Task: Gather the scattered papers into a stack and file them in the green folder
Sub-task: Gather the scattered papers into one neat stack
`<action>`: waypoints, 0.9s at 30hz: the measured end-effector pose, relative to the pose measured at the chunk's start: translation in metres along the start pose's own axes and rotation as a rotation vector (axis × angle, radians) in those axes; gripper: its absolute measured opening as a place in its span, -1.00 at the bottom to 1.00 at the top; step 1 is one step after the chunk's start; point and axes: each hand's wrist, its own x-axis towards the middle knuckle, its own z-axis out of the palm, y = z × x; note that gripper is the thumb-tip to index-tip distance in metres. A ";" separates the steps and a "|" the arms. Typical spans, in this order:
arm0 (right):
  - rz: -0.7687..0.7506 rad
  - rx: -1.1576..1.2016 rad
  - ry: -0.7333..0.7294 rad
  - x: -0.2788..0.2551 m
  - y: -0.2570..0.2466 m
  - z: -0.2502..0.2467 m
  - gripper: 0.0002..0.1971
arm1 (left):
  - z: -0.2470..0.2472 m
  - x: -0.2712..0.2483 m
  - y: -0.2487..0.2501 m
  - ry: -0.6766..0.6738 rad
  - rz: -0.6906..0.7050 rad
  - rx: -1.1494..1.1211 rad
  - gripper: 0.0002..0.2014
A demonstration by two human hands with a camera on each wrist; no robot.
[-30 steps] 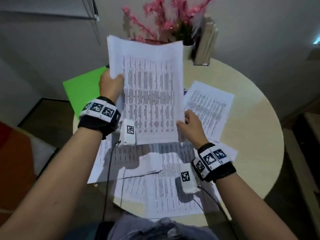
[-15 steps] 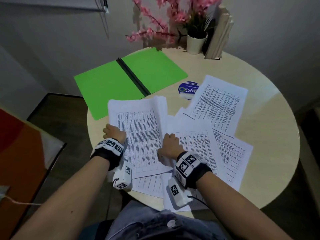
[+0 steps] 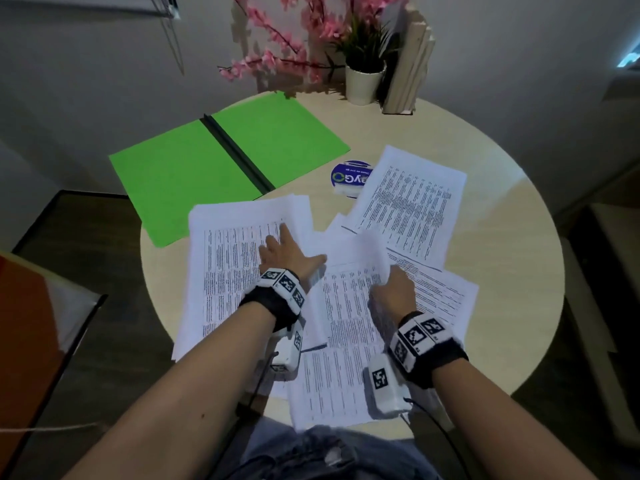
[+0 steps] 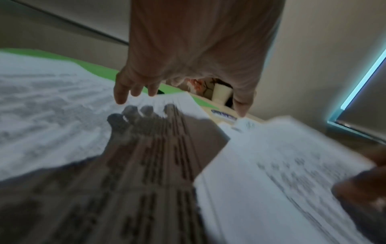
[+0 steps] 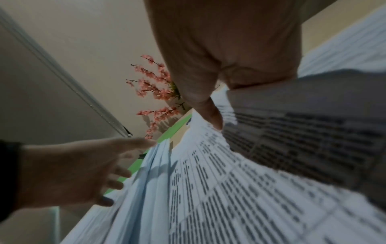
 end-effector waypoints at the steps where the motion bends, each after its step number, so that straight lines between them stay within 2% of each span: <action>1: -0.065 -0.020 -0.001 -0.002 -0.002 -0.001 -0.93 | 0.005 -0.001 0.002 -0.002 -0.005 0.019 0.00; 3: -0.161 0.018 0.052 -0.003 -0.007 -0.008 -0.76 | 0.009 0.000 0.002 0.028 -0.021 0.043 -0.10; 5: -0.162 0.147 0.151 0.004 -0.011 -0.026 -0.73 | 0.009 0.002 0.001 0.085 -0.033 0.029 -0.22; 8: -0.105 0.174 0.295 0.034 -0.014 -0.070 -0.80 | 0.003 0.008 0.004 0.097 -0.045 -0.039 -0.25; 10: -0.040 0.165 0.330 0.058 -0.014 -0.098 -0.77 | -0.001 0.011 0.011 0.077 -0.059 -0.079 -0.21; 12: 0.047 0.162 0.372 0.081 -0.009 -0.113 -0.70 | -0.001 0.016 0.022 0.086 -0.014 -0.029 -0.20; 15: 0.178 0.174 0.336 0.108 -0.002 -0.119 -0.64 | 0.008 0.024 0.044 0.114 0.175 0.198 -0.30; 17: 0.231 0.183 0.263 0.117 -0.001 -0.113 -0.67 | 0.015 0.031 0.056 0.049 0.259 0.337 -0.40; 18: 0.248 0.160 0.228 0.123 0.002 -0.108 -0.68 | 0.018 0.035 0.061 0.006 0.272 0.386 -0.44; 21: 0.244 0.120 0.139 0.163 0.028 -0.085 -0.43 | 0.024 0.051 0.070 -0.082 0.262 0.488 -0.47; 22: 0.235 0.129 0.139 0.157 0.021 -0.081 -0.44 | 0.026 0.056 0.072 -0.077 0.259 0.509 -0.44; 24: 0.194 0.090 0.121 0.149 0.012 -0.076 -0.66 | 0.029 0.062 0.074 -0.051 0.239 0.517 -0.42; 27: 0.088 0.099 0.118 0.143 0.008 -0.083 -0.80 | 0.035 0.068 0.078 -0.041 0.185 0.500 -0.51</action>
